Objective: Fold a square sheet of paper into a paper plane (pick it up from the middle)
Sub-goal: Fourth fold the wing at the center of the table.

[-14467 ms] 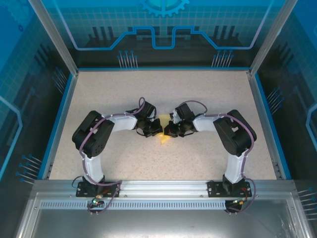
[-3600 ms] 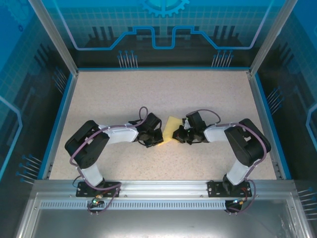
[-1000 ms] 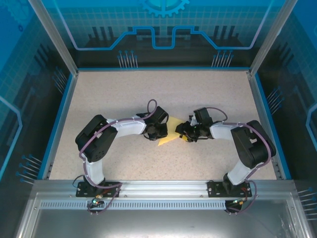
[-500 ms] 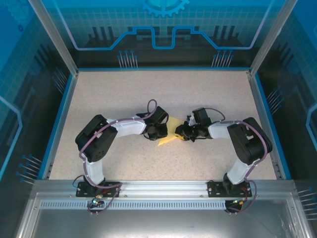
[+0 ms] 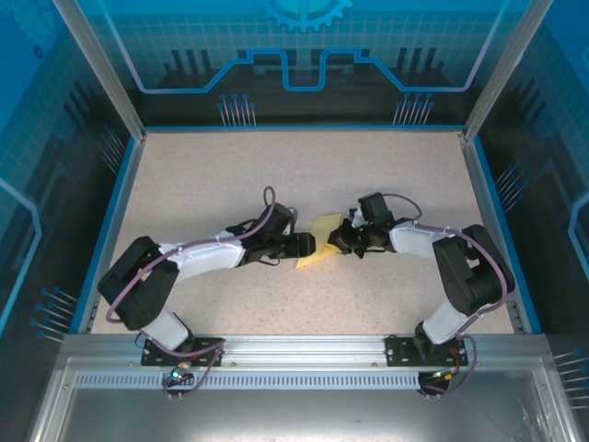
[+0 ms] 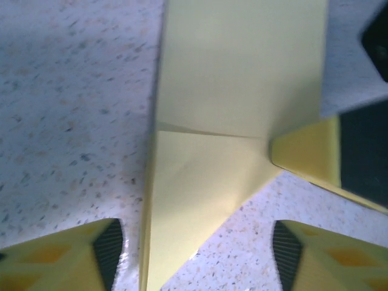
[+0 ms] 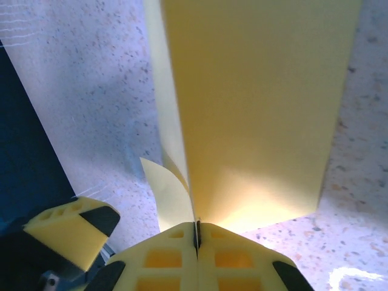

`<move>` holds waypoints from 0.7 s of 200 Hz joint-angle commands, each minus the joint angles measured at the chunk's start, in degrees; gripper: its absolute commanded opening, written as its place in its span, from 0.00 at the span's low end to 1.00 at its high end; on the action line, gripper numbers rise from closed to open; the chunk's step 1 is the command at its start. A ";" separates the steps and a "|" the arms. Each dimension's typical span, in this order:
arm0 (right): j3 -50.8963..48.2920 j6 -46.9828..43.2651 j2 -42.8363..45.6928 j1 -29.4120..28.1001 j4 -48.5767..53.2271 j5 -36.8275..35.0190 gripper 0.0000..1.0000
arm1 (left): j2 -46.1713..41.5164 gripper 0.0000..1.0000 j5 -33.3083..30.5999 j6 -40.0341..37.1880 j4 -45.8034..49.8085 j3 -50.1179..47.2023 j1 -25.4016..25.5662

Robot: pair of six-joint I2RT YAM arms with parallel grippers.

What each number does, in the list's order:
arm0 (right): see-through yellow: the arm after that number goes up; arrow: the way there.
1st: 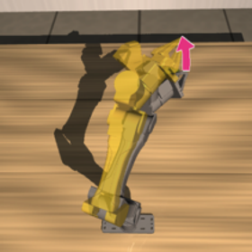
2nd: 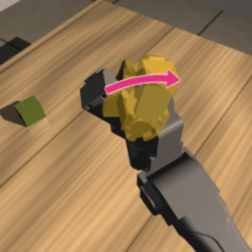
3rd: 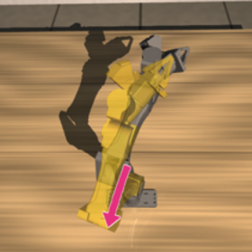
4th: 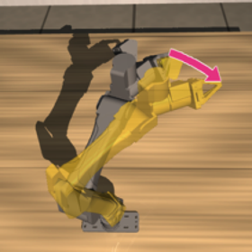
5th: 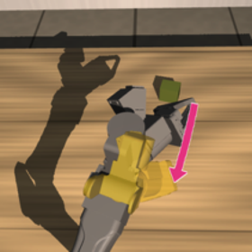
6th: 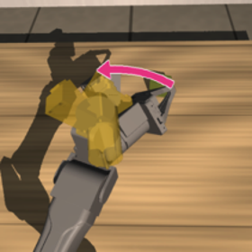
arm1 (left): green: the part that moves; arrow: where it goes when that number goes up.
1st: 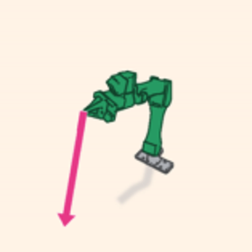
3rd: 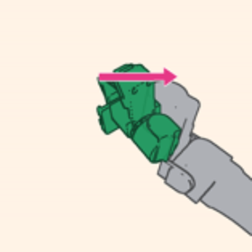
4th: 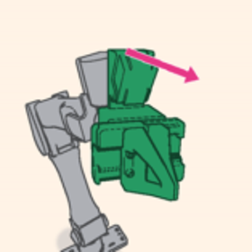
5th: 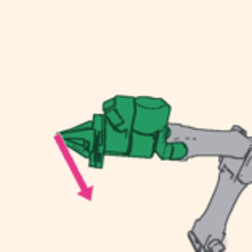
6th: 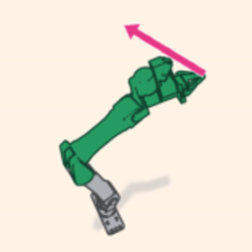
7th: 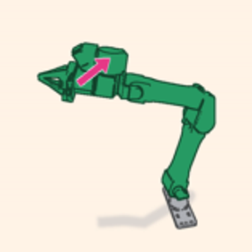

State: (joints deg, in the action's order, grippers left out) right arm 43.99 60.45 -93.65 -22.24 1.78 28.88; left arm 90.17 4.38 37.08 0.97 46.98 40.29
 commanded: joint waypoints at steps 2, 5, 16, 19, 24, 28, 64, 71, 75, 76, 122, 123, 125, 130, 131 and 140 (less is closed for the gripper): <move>3.81 0.84 0.46 -0.88 6.98 -0.74 0.00 | -1.64 0.77 3.30 -9.62 -14.20 -5.72 0.36; 4.15 0.83 0.40 -0.88 7.39 -0.76 0.00 | -1.80 0.77 3.47 -10.65 -15.15 -6.17 0.37; 5.81 0.82 0.05 -0.86 9.37 -1.02 0.00 | -1.67 0.78 3.87 -14.60 -17.28 -7.20 0.40; 6.00 0.69 -0.12 -0.87 9.91 -1.12 0.00 | -1.60 0.78 3.88 -15.63 -17.39 -7.25 0.47; 7.37 0.49 -0.34 -0.93 10.85 -1.25 0.00 | -1.46 0.78 3.91 -17.47 -17.64 -7.30 0.40; 8.29 0.40 -0.54 -0.90 11.65 -1.33 0.00 | -1.48 0.78 4.23 -18.64 -18.31 -7.54 0.41; 12.61 -0.62 -2.05 -1.58 16.71 -1.97 0.00 | -5.37 0.74 2.76 -28.67 -27.30 -12.57 0.51; 12.74 -0.61 -2.13 -1.67 16.86 -1.92 0.00 | -6.51 0.74 1.03 -30.54 -26.31 -12.70 0.45; 12.74 -0.53 -2.20 -1.63 16.85 -1.82 0.00 | -7.09 0.73 0.41 -31.47 -25.74 -12.59 0.41; 12.77 -0.52 -2.22 -1.60 16.81 -1.82 0.00 | -7.23 0.73 0.34 -31.73 -25.57 -12.56 0.45; 13.16 -1.30 -3.03 -2.57 18.24 -2.30 0.00 | -7.84 0.73 1.85 -34.36 -22.95 -12.39 0.41; 13.15 -1.25 -2.99 -2.60 18.21 -2.28 0.00 | -7.78 0.73 2.03 -34.31 -23.17 -12.46 0.49; 13.03 -1.22 -3.07 -2.58 18.14 -2.28 0.00 | -7.70 0.73 2.45 -34.24 -23.48 -12.53 0.56; 12.82 -1.10 -3.14 -2.59 17.87 -2.16 0.00 | -7.43 0.73 3.57 -34.06 -24.17 -12.62 0.51; 12.76 -1.02 -3.13 -2.61 17.80 -2.12 0.00 | -7.31 0.73 3.86 -34.03 -24.26 -12.62 0.50; 12.34 -0.51 -3.12 -2.61 16.94 -1.70 0.00 | -6.20 0.72 5.24 -33.98 -24.59 -12.19 0.77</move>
State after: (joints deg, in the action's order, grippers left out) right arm 55.96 60.01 -96.05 -24.10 17.21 26.98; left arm 82.78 6.48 5.74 -20.56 34.76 40.36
